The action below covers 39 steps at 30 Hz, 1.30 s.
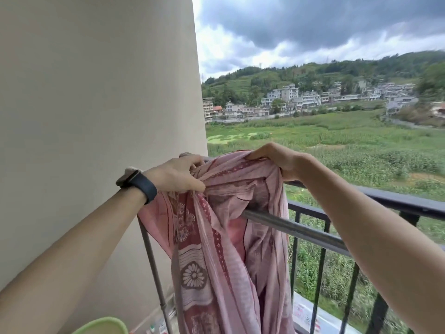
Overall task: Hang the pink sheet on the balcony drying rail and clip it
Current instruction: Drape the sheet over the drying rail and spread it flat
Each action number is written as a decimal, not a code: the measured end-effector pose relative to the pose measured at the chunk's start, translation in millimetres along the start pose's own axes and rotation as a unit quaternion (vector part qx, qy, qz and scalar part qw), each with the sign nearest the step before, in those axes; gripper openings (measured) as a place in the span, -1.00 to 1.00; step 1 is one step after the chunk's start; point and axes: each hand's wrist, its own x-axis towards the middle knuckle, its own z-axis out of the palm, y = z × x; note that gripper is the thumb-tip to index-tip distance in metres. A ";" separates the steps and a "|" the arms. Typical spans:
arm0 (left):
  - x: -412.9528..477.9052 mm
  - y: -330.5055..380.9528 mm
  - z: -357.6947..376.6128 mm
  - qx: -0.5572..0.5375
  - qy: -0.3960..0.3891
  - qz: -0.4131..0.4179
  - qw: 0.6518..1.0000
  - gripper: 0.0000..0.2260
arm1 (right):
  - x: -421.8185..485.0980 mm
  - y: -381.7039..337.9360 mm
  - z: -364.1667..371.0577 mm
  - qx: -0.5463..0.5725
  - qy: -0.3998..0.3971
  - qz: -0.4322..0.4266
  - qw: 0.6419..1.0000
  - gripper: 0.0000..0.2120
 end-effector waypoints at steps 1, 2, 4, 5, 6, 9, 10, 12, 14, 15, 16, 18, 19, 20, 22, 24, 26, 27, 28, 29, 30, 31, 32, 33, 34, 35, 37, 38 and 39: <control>-3.4 1.0 -0.8 0.002 -0.020 -0.006 1.000 -0.76 | -0.4 0.5 -1.2 -0.033 0.004 -0.002 0.999 -0.80; -6.4 0.3 -1.0 0.008 -0.032 -0.009 0.999 -0.79 | -0.7 1.6 -2.7 -0.074 0.005 -0.008 0.997 -0.81; -12.6 -5.5 0.3 0.005 -0.027 -0.010 1.000 -0.77 | -1.1 7.5 -5.3 -0.185 0.006 -0.025 0.982 -0.71; -17.3 -8.3 2.4 -0.022 -0.012 -0.011 1.000 -0.76 | -1.1 12.1 -5.5 -0.247 0.006 -0.030 0.969 -0.64; -22.2 -9.9 6.0 -0.062 0.007 -0.010 0.998 -0.76 | -0.7 16.4 -3.8 -0.301 0.013 -0.032 0.953 -0.61; -28.4 -8.6 19.5 -0.177 0.098 -0.016 0.979 -0.77 | -0.3 19.7 5.4 -0.404 0.082 -0.074 0.908 -0.74; -29.2 -5.1 21.7 -0.206 0.119 -0.027 0.971 -0.73 | -2.0 17.2 8.1 -0.424 0.112 -0.100 0.893 -0.74; -31.1 4.3 22.8 -0.333 0.083 -0.049 0.938 -0.67 | -4.8 14.6 9.5 -0.392 0.142 -0.143 0.898 -0.72; -33.2 13.3 21.8 -0.480 0.020 -0.074 0.874 -0.58 | -11.8 14.4 9.1 -0.268 0.135 -0.154 0.941 -0.77; -33.9 15.6 20.7 -0.523 0.004 -0.080 0.849 -0.56 | -18.0 13.7 9.4 -0.205 0.125 -0.143 0.960 -0.79; -34.4 19.8 20.1 -0.539 -0.001 -0.087 0.838 -0.55 | -23.7 13.3 9.5 -0.132 0.100 -0.121 0.979 -0.81; -34.8 28.0 22.9 -0.471 0.016 -0.085 0.878 -0.67 | -35.7 15.5 11.4 0.008 0.031 -0.048 0.998 -0.83; -35.1 32.2 26.8 -0.361 0.042 -0.084 0.928 -0.71 | -41.2 17.2 11.4 0.041 0.003 -0.007 0.999 -0.83; -33.8 32.3 32.2 -0.231 0.079 -0.081 0.966 -0.71 | -45.7 19.9 11.2 0.048 -0.020 0.031 0.998 -0.83; -37.6 33.6 49.9 -0.013 0.193 -0.060 0.979 -0.68 | -47.3 30.8 12.0 -0.021 -0.011 0.077 0.997 -0.83; -47.5 41.4 72.7 0.186 0.315 0.026 0.930 -0.72 | -43.9 42.0 11.9 -0.223 0.084 0.041 0.970 -0.84; -58.0 50.7 95.1 0.273 0.345 0.156 0.884 -0.84 | -44.5 49.6 12.2 -0.385 0.181 -0.037 0.904 -0.91; -61.6 53.9 106.1 0.280 0.324 0.201 0.881 -0.82 | -45.9 52.5 10.8 -0.409 0.211 -0.068 0.885 -0.91; -65.9 57.1 115.3 0.282 0.293 0.208 0.889 -0.73 | -47.0 55.8 9.7 -0.417 0.231 -0.092 0.875 -0.87; -68.3 58.8 123.4 0.290 0.269 0.198 0.897 -0.62 | -49.1 58.5 10.2 -0.420 0.246 -0.110 0.867 -0.83; -67.6 59.2 129.9 0.305 0.255 0.174 0.901 -0.54 | -52.0 60.9 12.0 -0.422 0.254 -0.124 0.861 -0.81; -64.9 59.1 134.2 0.314 0.250 0.150 0.903 -0.51 | -56.5 62.4 15.1 -0.422 0.249 -0.138 0.861 -0.79; -62.5 61.0 135.6 0.310 0.256 0.129 0.907 -0.52 | -61.5 64.3 18.1 -0.416 0.240 -0.155 0.863 -0.77; -61.0 65.2 135.0 0.297 0.269 0.112 0.909 -0.56 | -67.0 65.9 20.6 -0.403 0.233 -0.169 0.869 -0.74; -59.8 70.5 132.3 0.283 0.282 0.101 0.911 -0.61 | -73.7 66.8 22.0 -0.391 0.228 -0.183 0.873 -0.70; -56.8 74.6 129.2 0.274 0.288 0.098 0.912 -0.66 | -80.8 67.1 23.1 -0.388 0.221 -0.191 0.874 -0.68; -52.2 81.3 121.9 0.245 0.277 0.087 0.925 -0.76 | -92.6 69.8 25.5 -0.425 0.181 -0.176 0.869 -0.68; -51.3 85.3 117.2 0.203 0.268 0.077 0.939 -0.79 | -95.8 72.3 28.1 -0.469 0.160 -0.158 0.854 -0.65; -50.5 89.7 112.0 0.149 0.264 0.060 0.951 -0.81 | -97.7 74.3 31.2 -0.513 0.162 -0.152 0.829 -0.61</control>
